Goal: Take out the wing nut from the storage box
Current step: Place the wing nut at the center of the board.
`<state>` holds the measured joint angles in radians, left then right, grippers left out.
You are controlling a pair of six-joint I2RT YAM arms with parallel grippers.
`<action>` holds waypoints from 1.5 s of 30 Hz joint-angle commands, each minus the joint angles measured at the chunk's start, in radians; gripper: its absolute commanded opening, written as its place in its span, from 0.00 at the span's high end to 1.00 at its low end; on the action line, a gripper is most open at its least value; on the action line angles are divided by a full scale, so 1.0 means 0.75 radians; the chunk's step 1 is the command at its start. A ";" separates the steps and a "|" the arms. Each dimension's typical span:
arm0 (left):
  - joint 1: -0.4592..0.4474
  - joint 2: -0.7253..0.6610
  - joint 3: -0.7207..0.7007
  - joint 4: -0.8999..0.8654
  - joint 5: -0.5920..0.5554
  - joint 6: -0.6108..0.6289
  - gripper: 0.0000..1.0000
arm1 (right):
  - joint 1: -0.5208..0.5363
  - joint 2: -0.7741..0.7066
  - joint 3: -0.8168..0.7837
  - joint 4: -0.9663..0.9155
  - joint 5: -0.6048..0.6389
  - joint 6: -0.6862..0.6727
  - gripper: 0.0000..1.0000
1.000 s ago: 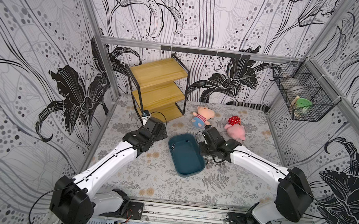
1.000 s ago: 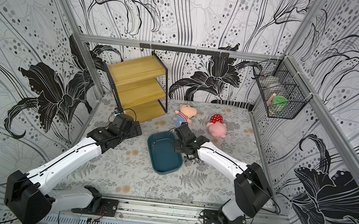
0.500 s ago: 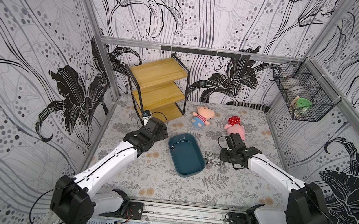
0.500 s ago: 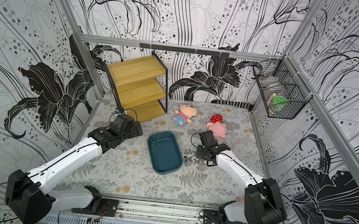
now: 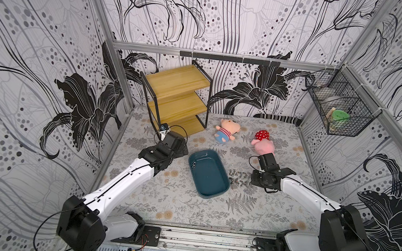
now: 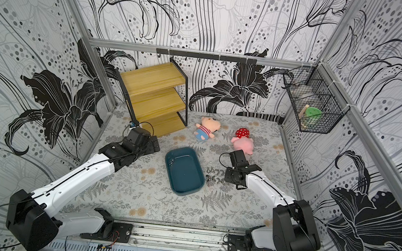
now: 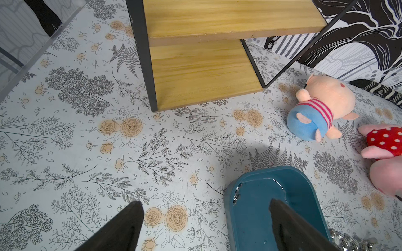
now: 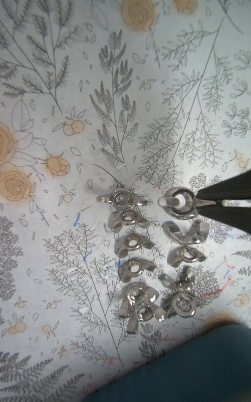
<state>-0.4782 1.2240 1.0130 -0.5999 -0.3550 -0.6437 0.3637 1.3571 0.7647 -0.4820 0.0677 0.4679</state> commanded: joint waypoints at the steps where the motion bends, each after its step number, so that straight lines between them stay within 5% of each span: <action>1: -0.009 0.003 0.014 0.037 0.001 -0.009 0.05 | -0.013 0.026 -0.029 0.010 -0.024 -0.025 0.96; 27: -0.009 -0.004 0.026 0.021 -0.007 -0.009 0.05 | -0.031 0.149 -0.075 0.087 -0.021 -0.036 0.95; 45: -0.009 0.001 0.050 0.012 -0.009 -0.004 0.05 | -0.033 0.162 -0.054 0.058 -0.005 -0.040 0.79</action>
<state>-0.4782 1.2240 1.0191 -0.5987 -0.3553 -0.6434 0.3458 1.4734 0.7280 -0.4038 0.0463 0.4507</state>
